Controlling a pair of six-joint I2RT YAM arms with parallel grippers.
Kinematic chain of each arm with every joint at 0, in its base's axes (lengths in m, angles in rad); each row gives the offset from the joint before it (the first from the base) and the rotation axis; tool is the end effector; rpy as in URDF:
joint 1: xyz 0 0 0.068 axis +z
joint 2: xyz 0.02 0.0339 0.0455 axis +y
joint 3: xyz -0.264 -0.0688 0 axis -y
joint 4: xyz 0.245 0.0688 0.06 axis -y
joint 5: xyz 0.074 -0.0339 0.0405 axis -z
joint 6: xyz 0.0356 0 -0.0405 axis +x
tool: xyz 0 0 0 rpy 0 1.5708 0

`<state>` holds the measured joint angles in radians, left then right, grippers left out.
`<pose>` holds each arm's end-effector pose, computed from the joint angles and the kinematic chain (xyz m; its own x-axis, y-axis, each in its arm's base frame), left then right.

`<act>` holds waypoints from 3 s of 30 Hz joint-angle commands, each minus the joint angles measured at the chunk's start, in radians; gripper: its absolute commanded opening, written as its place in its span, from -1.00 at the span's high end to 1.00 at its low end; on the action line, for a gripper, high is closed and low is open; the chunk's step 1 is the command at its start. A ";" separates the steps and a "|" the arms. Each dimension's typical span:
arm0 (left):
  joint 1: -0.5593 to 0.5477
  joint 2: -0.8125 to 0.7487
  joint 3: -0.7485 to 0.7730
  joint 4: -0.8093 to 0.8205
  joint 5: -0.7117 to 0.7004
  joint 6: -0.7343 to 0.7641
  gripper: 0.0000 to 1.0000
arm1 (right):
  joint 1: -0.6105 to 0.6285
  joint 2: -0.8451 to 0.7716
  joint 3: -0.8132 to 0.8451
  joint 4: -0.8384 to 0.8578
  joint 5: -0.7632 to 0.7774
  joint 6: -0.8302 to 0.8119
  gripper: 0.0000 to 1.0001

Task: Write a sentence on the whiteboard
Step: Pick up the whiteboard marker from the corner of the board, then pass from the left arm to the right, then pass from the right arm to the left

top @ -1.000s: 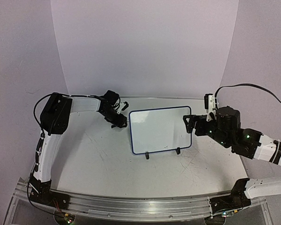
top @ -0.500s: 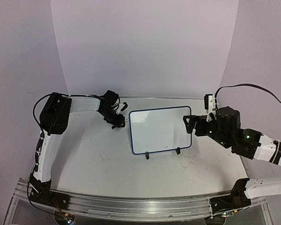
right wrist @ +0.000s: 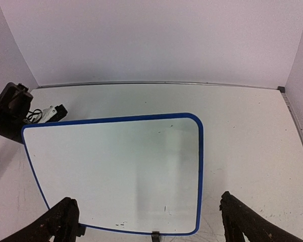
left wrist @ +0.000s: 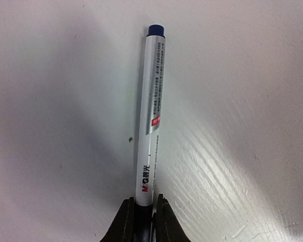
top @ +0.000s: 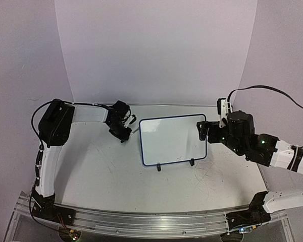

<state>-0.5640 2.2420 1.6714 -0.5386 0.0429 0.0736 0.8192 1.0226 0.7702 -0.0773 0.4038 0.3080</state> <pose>0.3977 -0.2534 0.1403 -0.7142 0.5387 -0.4470 0.6044 0.7967 -0.0055 0.1711 0.1626 0.3012 -0.3374 0.0473 -0.9402 -0.3313 0.9289 0.1656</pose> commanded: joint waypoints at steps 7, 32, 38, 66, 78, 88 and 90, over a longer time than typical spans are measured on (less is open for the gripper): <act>-0.004 -0.285 -0.216 -0.015 -0.161 -0.124 1.00 | -0.004 0.127 0.235 -0.052 0.157 -0.064 -0.97; -0.315 -0.777 -0.416 0.420 0.183 -0.037 1.00 | -0.158 0.417 0.616 -0.131 -1.092 0.093 -0.84; -0.362 -0.725 -0.390 0.420 0.194 -0.041 1.00 | -0.174 0.469 0.619 -0.136 -1.193 0.071 -0.65; -0.180 -0.754 -0.558 0.664 0.816 -0.390 -0.47 | -0.180 0.415 0.504 0.041 -1.343 0.041 1.00; -0.208 -0.695 -0.488 0.711 0.963 -0.421 -0.30 | -0.180 0.393 0.448 0.151 -1.356 0.079 1.00; -0.211 -0.645 -0.453 0.745 0.971 -0.467 0.38 | -0.179 0.380 0.409 0.174 -1.351 0.051 1.00; -0.212 -0.640 -0.452 0.749 0.986 -0.473 0.40 | -0.179 0.375 0.399 0.186 -1.345 0.044 1.00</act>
<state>-0.7734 1.5941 1.1652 0.1515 0.9821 -0.3788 0.6365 1.4439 1.1845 0.0380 -0.9343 0.3734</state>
